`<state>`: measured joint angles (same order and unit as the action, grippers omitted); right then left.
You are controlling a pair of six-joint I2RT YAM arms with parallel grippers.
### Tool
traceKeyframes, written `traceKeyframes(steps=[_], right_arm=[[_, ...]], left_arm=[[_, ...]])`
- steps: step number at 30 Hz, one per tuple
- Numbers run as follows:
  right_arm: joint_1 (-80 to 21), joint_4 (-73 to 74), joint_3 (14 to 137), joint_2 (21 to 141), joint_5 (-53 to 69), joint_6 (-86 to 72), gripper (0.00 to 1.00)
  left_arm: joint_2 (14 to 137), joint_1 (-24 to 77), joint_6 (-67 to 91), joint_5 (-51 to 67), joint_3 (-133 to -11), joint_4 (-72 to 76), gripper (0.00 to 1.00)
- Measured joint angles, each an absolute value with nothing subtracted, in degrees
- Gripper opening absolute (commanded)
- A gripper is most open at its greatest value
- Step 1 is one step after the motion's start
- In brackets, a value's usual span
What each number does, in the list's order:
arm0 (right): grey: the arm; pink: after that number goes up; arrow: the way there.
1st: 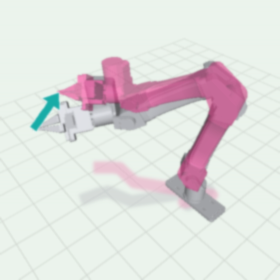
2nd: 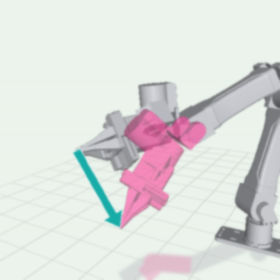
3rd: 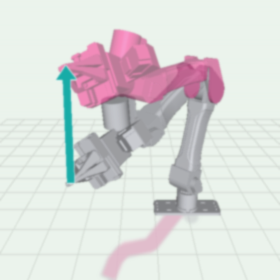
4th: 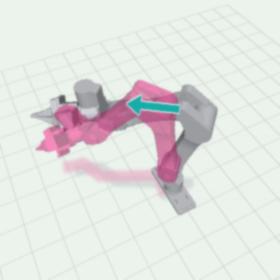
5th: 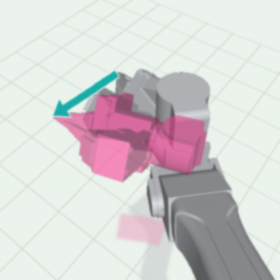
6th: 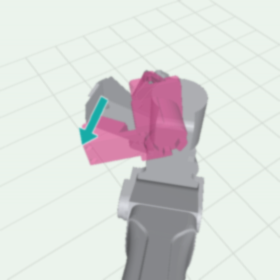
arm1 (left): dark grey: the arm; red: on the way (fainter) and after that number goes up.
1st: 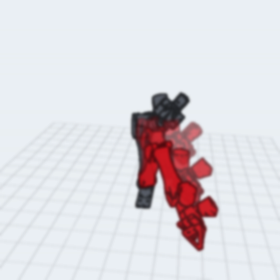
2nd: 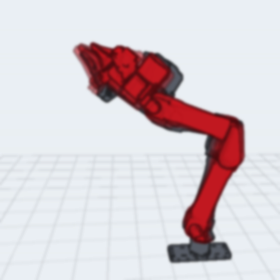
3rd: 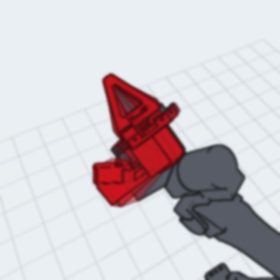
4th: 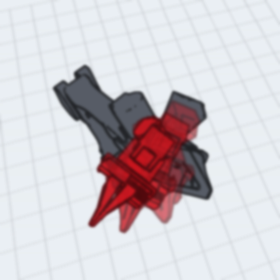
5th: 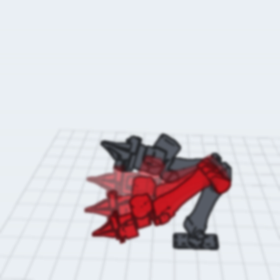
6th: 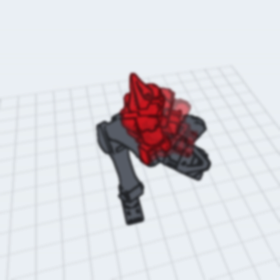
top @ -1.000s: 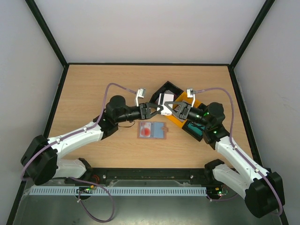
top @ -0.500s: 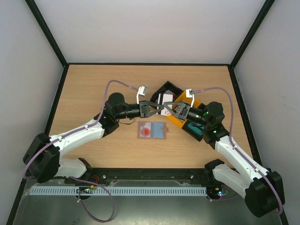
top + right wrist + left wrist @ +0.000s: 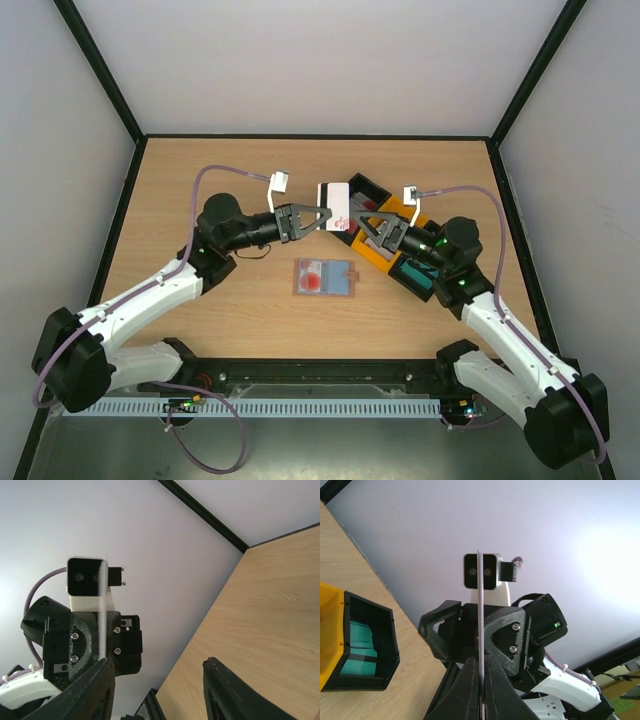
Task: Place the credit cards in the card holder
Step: Pick up the credit card from the storage box, then insert the credit card into the card holder.
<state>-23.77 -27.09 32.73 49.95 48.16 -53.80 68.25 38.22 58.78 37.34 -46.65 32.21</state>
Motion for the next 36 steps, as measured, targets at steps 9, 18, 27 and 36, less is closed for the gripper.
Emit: traceKeyframes(steps=[9, 18, 27, 36], right_arm=[[-24.14, -28.01, 33.39, 50.72, 51.55, -54.17, 0.52], [-24.25, -29.58, 33.36, 49.95, 52.14, -54.70, 0.46], [-24.62, -27.29, 33.85, 50.59, 49.80, -52.90, 0.36], [-25.08, -24.75, 35.31, 50.06, 48.16, -49.69, 0.42]], left_arm=[[67.75, 38.22, 58.52, 38.57, -46.65, 33.12, 0.03], [68.27, 38.22, 59.18, 40.29, -46.65, 36.14, 0.03], [68.40, 38.20, 58.33, 38.44, -46.54, 33.50, 0.03], [68.95, 38.17, 57.19, 37.76, -46.54, 30.98, 0.03]])
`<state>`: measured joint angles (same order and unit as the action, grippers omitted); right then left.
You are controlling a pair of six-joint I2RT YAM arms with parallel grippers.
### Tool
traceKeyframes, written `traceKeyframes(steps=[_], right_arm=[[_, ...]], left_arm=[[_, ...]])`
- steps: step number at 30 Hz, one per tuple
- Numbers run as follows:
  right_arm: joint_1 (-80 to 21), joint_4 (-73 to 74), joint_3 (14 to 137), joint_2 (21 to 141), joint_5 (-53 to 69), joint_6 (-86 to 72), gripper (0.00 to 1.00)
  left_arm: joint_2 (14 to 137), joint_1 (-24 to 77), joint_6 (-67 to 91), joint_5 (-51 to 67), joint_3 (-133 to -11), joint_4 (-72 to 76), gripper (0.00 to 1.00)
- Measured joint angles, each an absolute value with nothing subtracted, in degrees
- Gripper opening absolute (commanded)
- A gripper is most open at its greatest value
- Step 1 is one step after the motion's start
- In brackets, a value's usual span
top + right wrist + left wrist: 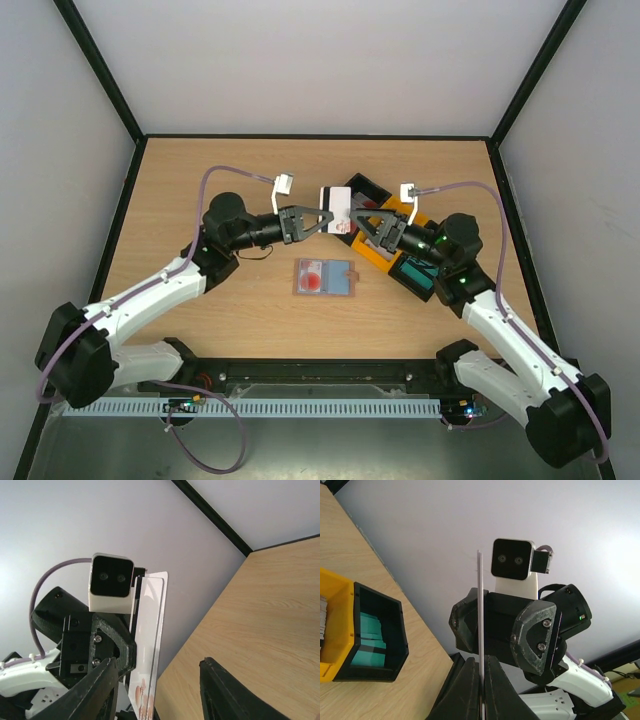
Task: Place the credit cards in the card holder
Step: Insert the credit card into the card holder.
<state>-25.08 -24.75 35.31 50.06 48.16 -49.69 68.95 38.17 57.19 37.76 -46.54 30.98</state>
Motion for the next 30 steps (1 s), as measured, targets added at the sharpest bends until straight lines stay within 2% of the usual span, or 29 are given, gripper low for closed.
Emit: traceKeyframes(steps=[3, 9, 11, 17, 30], right_arm=[[-25.28, -24.69, 35.46, 51.31, 48.69, -49.32, 0.37], [-25.47, -23.88, 35.90, 53.04, 48.64, -48.58, 0.20], [-25.69, -22.28, 36.88, 53.56, 47.72, -48.05, 0.20], [-25.89, -20.58, 37.15, 54.13, 45.39, -47.46, 0.32], [-25.89, -20.14, 37.15, 54.24, 45.50, -47.72, 0.31]], left_arm=[[69.60, 38.17, 57.45, 38.54, -46.54, 31.16, 0.03], [69.80, 38.17, 58.15, 39.38, -46.44, 31.83, 0.03], [69.78, 37.89, 58.35, 39.33, -46.02, 31.83, 0.03], [69.63, 37.63, 58.24, 38.50, -45.67, 31.38, 0.03], [69.17, 37.52, 57.91, 38.68, -45.58, 31.11, 0.03]])
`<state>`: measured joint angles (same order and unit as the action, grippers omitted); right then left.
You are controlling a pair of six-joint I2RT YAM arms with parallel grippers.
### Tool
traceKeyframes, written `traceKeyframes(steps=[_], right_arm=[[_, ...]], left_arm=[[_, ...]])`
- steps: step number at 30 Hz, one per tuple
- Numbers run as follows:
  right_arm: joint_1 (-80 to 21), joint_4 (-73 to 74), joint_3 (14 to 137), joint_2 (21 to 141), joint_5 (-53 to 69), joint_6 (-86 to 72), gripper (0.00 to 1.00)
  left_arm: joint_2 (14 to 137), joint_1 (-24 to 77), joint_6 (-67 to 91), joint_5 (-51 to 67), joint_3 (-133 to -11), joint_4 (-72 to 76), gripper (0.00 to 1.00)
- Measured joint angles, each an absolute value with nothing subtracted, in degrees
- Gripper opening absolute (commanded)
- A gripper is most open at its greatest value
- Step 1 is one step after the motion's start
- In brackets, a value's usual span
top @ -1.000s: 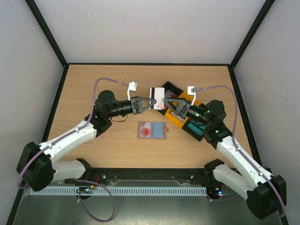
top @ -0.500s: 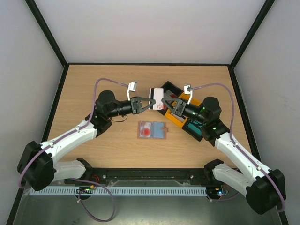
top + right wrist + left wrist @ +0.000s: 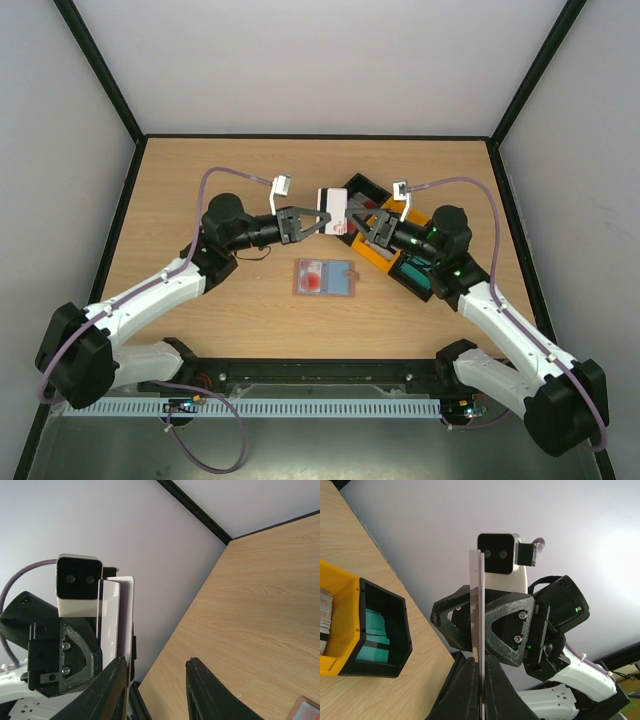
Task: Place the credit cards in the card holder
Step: Insert the credit card into the card holder.
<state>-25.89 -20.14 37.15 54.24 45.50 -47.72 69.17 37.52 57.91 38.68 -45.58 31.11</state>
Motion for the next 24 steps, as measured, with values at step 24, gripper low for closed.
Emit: traceKeyframes(steps=[24], right_arm=[[-26.94, -42.26, 36.07, 58.37, 50.63, -70.28, 0.02]], left_arm=[[71.07, 36.12, 62.13, 42.85, -45.95, 37.89, 0.13]])
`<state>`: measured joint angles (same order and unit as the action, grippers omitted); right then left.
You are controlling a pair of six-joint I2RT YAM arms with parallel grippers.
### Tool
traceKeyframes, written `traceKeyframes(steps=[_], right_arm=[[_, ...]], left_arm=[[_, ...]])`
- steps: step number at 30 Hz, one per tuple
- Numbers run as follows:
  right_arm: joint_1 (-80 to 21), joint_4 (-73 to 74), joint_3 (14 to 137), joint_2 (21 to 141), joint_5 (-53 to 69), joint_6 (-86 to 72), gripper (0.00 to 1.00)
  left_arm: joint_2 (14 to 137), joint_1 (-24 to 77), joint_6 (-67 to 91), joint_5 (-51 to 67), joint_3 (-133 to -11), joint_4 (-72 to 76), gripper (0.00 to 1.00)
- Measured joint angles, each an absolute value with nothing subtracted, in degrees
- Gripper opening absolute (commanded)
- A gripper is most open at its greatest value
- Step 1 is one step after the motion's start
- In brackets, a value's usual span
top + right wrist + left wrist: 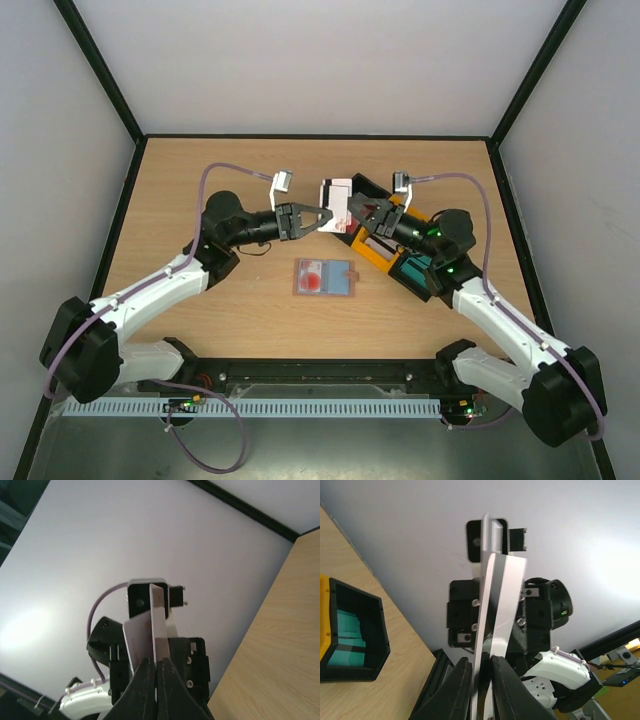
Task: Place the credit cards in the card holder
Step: Insert the credit card into the card holder.
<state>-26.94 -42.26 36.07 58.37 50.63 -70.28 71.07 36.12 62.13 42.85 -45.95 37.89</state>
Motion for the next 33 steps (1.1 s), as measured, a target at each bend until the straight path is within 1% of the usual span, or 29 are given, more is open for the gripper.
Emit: traceKeyframes(steps=[3, 6, 11, 14, 17, 19, 22, 28, 33], right_arm=[[-27.09, -35.70, 38.35, 56.14, 46.41, -67.88, 0.02], [-27.09, -29.15, 42.26, 53.82, 41.98, -64.45, 0.02], [-27.31, -20.78, 48.93, 50.37, 34.02, -58.70, 0.02], [-27.44, -17.26, 51.77, 48.93, 30.59, -55.18, 0.02], [-27.46, -11.86, 52.64, 48.62, 28.08, -51.31, 0.02], [-27.46, -8.71, 51.31, 48.82, 27.62, -49.06, 0.02], [-27.49, -4.84, 45.63, 49.36, 28.08, -46.78, 0.02], [-28.97, 4.32, 32.95, 51.99, 28.56, -43.57, 0.02], [-30.87, 5.76, 28.56, 54.76, 28.27, -42.68, 0.02]], left_arm=[[71.35, 35.00, 63.09, 44.03, -45.41, 38.13, 0.10], [71.29, 34.06, 63.59, 44.84, -44.73, 38.46, 0.03], [70.26, 32.69, 63.48, 44.95, -42.44, 37.39, 0.03], [69.41, 32.42, 61.39, 43.24, -40.49, 32.93, 0.03], [66.78, 32.45, 57.01, 38.92, -37.91, 25.65, 0.03], [65.25, 32.99, 54.81, 35.11, -35.57, 22.44, 0.03], [65.30, 35.20, 53.19, 29.85, -31.09, 20.03, 0.03], [74.19, 42.85, 53.58, 21.19, -26.63, 19.90, 0.03], [82.56, 43.48, 55.88, 18.87, -26.68, 26.13, 0.03]])
